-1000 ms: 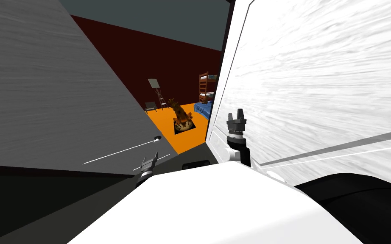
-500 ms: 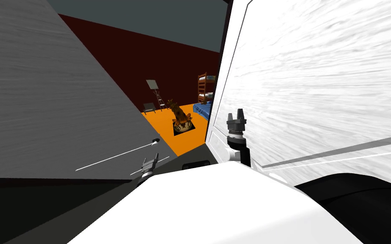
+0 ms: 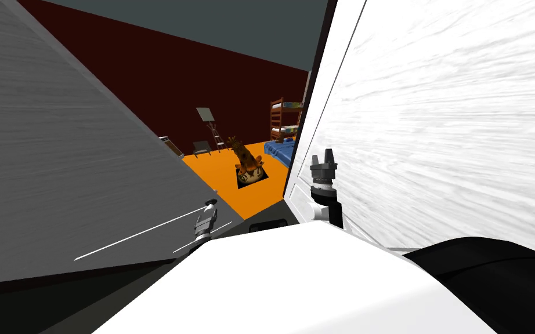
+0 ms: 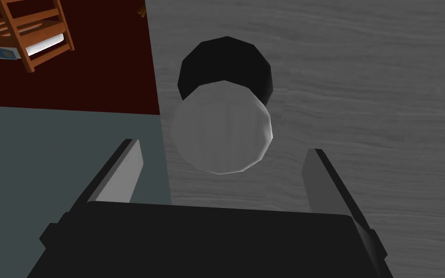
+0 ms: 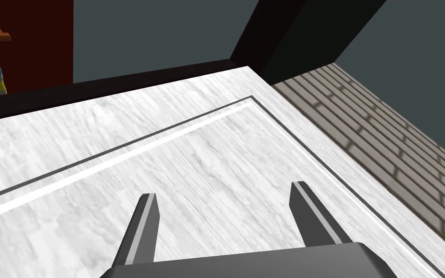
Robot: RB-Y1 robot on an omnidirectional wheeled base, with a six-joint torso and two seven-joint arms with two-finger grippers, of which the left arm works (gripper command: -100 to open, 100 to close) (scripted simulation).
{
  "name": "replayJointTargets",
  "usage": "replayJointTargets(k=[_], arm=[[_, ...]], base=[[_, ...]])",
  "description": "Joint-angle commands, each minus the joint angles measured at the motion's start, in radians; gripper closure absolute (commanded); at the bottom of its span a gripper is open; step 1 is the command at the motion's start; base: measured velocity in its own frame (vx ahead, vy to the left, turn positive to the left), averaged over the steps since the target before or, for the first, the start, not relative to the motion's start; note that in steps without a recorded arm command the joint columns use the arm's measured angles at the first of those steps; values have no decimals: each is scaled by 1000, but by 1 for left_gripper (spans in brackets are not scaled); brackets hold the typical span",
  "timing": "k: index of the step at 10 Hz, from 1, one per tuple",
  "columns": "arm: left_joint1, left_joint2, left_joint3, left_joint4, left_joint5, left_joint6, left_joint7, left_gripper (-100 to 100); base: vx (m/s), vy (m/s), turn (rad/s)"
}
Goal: Pull the door open
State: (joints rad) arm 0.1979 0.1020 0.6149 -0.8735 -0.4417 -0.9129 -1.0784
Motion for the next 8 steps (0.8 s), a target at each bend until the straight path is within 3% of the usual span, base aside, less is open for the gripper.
replayJointTargets(k=[1, 3, 4, 8], arm=[[-5, -2, 2, 2, 1, 4, -5, -100], [-6, -3, 2, 1, 1, 5, -5, -100], [-6, -3, 2, 1, 1, 5, -5, 100], [-6, -3, 2, 1, 1, 5, -5, 100]], base=[[184, 79, -24], [128, 39, -9], [-11, -3, -3], [-17, -5, -2]])
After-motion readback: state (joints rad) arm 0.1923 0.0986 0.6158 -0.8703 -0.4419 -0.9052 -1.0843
